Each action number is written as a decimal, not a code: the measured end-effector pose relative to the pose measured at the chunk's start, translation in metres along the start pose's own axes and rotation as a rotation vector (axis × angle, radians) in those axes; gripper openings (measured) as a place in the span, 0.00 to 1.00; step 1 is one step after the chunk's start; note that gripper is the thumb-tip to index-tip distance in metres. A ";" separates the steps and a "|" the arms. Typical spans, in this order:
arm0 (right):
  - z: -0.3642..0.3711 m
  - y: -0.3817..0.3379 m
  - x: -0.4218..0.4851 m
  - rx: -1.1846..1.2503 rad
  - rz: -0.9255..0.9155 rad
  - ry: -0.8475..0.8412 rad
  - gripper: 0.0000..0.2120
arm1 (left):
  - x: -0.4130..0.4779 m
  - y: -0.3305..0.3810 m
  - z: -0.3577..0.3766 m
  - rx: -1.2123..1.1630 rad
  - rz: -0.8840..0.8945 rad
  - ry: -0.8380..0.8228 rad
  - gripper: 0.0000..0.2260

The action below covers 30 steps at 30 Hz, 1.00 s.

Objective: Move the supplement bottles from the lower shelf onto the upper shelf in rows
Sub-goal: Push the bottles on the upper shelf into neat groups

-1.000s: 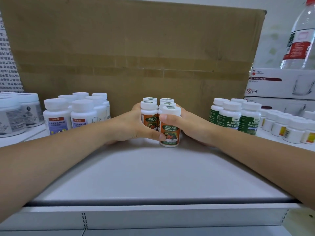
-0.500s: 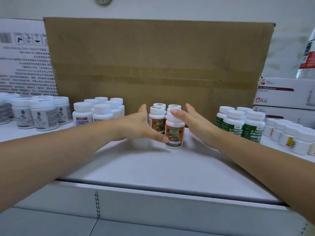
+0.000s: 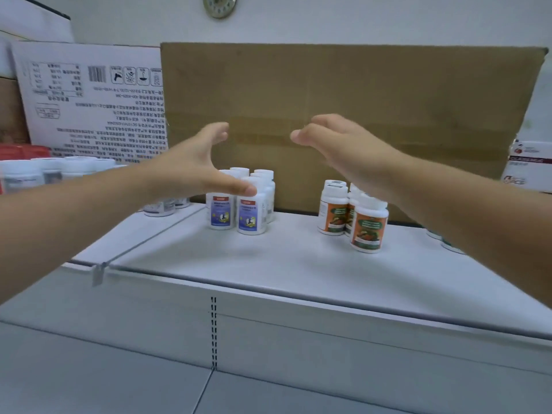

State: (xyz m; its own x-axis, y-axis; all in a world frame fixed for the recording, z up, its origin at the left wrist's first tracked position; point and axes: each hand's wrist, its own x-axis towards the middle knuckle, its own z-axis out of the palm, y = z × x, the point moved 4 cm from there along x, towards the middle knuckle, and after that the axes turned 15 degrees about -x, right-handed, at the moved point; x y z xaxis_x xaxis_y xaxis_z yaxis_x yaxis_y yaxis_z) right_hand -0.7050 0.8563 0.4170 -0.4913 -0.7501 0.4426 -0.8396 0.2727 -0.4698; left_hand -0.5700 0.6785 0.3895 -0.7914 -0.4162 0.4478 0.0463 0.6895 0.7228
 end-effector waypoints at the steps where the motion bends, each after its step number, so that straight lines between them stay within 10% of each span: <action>1: 0.016 -0.005 0.007 0.045 0.028 -0.028 0.44 | 0.001 -0.012 -0.003 -0.021 -0.031 -0.022 0.65; 7: 0.091 -0.001 0.063 0.310 0.192 -0.120 0.59 | 0.024 -0.071 -0.008 -0.239 -0.205 -0.158 0.79; 18: 0.140 0.027 0.065 0.235 0.194 -0.083 0.67 | 0.068 -0.137 0.008 -0.401 -0.174 -0.394 0.66; 30: 0.151 0.036 0.069 0.259 0.135 -0.173 0.36 | 0.059 -0.122 0.021 -0.436 -0.029 -0.526 0.49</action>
State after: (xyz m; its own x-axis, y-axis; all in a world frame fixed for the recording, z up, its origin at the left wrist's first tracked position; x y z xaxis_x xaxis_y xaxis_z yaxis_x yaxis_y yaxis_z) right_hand -0.7338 0.7226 0.3154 -0.5289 -0.8147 0.2376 -0.6720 0.2311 -0.7036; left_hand -0.6354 0.5819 0.3166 -0.9819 -0.0113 0.1889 0.1743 0.3347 0.9261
